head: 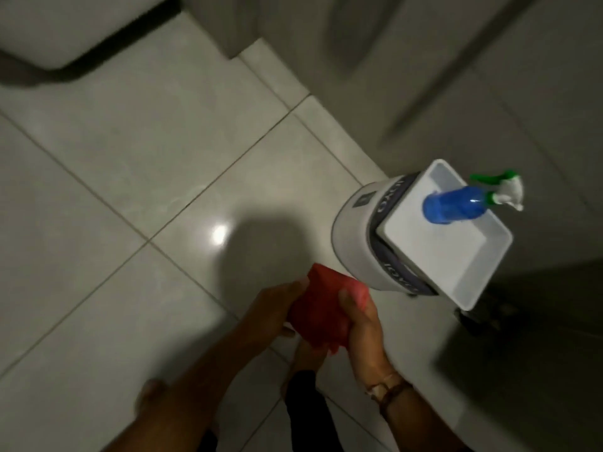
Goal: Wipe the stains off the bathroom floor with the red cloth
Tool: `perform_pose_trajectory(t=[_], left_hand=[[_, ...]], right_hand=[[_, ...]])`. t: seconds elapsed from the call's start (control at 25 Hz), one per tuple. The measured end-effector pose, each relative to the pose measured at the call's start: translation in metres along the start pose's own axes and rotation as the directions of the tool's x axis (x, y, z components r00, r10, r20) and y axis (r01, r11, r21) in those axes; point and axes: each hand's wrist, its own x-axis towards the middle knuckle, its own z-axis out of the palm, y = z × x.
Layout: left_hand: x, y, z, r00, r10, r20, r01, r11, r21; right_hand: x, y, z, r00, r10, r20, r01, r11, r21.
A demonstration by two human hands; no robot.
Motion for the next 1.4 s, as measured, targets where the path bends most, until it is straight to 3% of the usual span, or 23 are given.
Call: perform_pose_trajectory(t=[0.12, 0.2, 0.32, 0.48, 0.56, 0.68, 0.76, 0.88, 1.04, 1.28, 1.4], left_hand=[[-0.014, 0.079, 0.06, 0.986, 0.153, 0.072, -0.163, 0.974, 0.156], [-0.004, 0.12, 0.104, 0.967, 0.237, 0.092, -0.254, 0.903, 0.347], [0.023, 0.157, 0.161, 0.959, 0.276, 0.066, -0.257, 0.744, 0.617], [0.078, 0.165, 0.221, 0.938, 0.336, 0.086, -0.248, 0.475, 0.844], [0.104, 0.168, 0.24, 0.921, 0.386, 0.05, -0.22, 0.41, 0.885], [0.134, 0.162, 0.259, 0.92, 0.392, 0.011, -0.14, 0.301, 0.943], [0.155, 0.154, 0.276, 0.934, 0.357, 0.026, -0.092, 0.17, 0.981], [0.167, 0.157, 0.27, 0.944, 0.329, -0.018, -0.023, 0.122, 0.992], [0.18, 0.155, 0.272, 0.916, 0.4, 0.03, -0.011, -0.049, 0.999], [0.117, 0.164, 0.234, 0.82, 0.535, 0.201, -0.131, -0.167, 0.977], [0.039, 0.166, 0.173, 0.773, 0.616, 0.149, -0.133, -0.073, 0.988]], right_hand=[[0.013, -0.057, -0.055, 0.978, -0.044, -0.205, 0.071, 0.989, 0.126], [0.03, -0.087, -0.091, 0.959, -0.061, -0.278, 0.103, 0.985, 0.136], [0.069, -0.113, -0.133, 0.945, 0.018, -0.326, 0.029, 0.99, 0.141], [0.14, -0.119, -0.174, 0.952, 0.099, -0.291, -0.061, 0.989, 0.136], [0.172, -0.116, -0.186, 0.959, 0.135, -0.25, -0.138, 0.99, 0.007], [0.205, -0.104, -0.197, 0.927, 0.148, -0.343, -0.22, 0.958, -0.182], [0.227, -0.085, -0.213, 0.898, 0.164, -0.407, -0.283, 0.926, -0.25], [0.23, -0.077, -0.207, 0.875, 0.142, -0.463, -0.333, 0.871, -0.362], [0.237, -0.074, -0.207, 0.849, 0.097, -0.52, -0.35, 0.84, -0.415], [0.179, -0.113, -0.158, 0.812, -0.084, -0.577, -0.192, 0.896, -0.4], [0.098, -0.152, -0.105, 0.796, -0.261, -0.546, 0.09, 0.944, -0.319]])
